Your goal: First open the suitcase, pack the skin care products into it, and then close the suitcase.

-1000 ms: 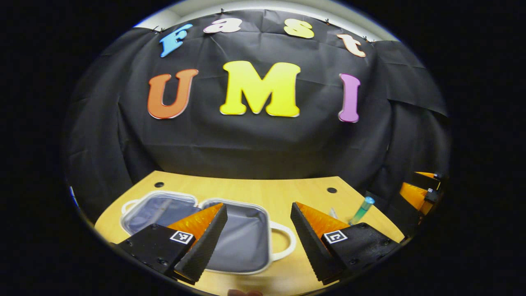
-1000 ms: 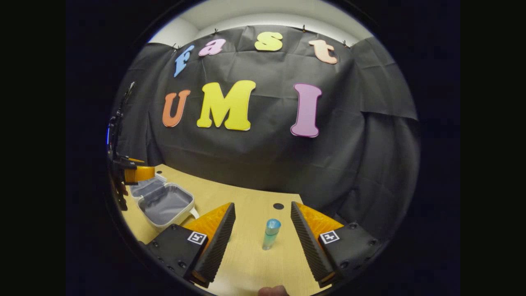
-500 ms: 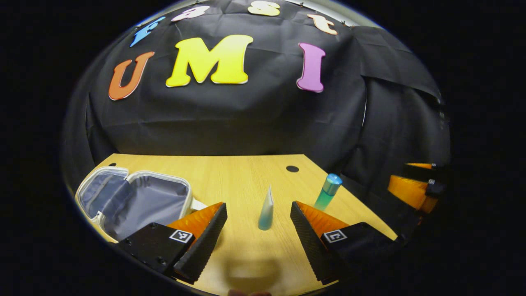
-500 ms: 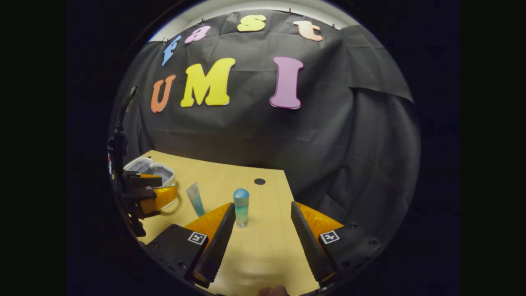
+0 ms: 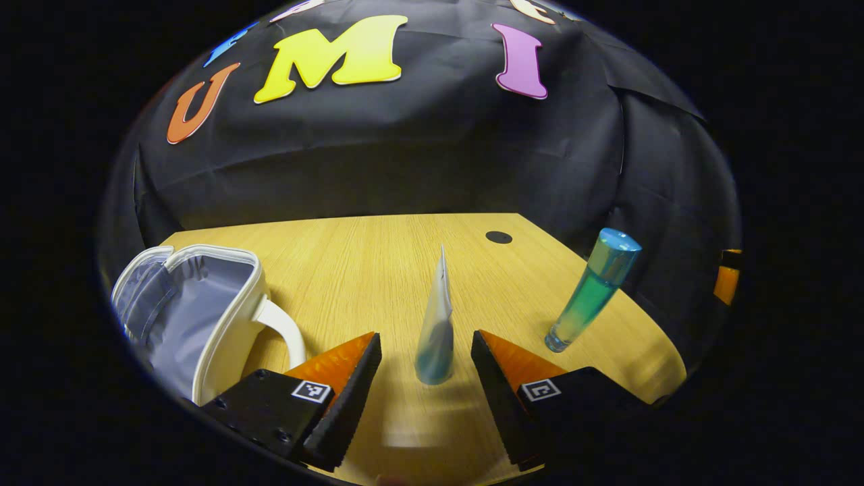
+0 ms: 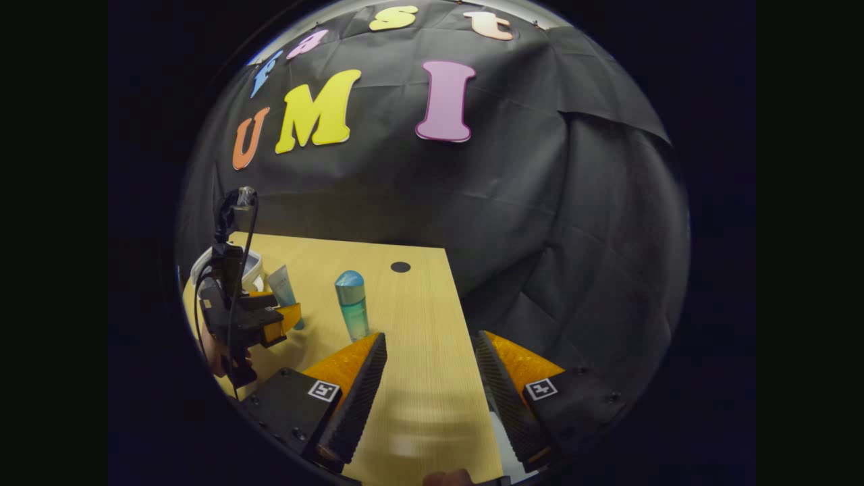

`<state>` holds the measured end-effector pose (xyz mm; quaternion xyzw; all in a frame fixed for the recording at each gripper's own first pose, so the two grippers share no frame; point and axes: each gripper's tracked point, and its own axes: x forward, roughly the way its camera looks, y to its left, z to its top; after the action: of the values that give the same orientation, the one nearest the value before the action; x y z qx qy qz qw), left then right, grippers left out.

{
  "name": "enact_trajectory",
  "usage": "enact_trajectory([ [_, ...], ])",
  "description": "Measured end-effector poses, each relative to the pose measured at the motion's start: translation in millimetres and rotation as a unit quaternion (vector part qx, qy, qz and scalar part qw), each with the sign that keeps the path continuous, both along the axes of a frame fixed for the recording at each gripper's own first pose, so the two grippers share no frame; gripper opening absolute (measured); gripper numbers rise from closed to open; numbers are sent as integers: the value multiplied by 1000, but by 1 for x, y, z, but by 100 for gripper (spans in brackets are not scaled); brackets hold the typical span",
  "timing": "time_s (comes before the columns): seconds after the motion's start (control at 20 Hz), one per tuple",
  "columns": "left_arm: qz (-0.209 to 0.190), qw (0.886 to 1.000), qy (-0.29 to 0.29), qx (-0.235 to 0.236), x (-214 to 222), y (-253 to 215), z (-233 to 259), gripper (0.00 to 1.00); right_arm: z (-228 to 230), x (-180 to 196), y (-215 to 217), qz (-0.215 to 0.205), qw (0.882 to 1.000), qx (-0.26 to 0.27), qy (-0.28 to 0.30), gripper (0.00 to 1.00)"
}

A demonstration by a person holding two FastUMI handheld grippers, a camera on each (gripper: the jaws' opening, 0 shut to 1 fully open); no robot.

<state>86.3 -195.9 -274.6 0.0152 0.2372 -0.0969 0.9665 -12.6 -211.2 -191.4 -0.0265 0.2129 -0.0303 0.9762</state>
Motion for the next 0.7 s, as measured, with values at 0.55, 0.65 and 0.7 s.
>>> enact_trajectory([
  [0.55, -19, 999, 41, 0, 1, -11, -18, 39, -23, 49, 34, 40, 999, 30, 3, 81],
  [0.65, -23, 999, 41, -4, -3, -8, -9, 37, -30, 53, 42, 49, 998, 38, 10, 81],
  [0.7, -23, 999, 38, -9, -4, -7, -2, 37, -36, 55, 48, 55, 997, 42, 15, 81],
])
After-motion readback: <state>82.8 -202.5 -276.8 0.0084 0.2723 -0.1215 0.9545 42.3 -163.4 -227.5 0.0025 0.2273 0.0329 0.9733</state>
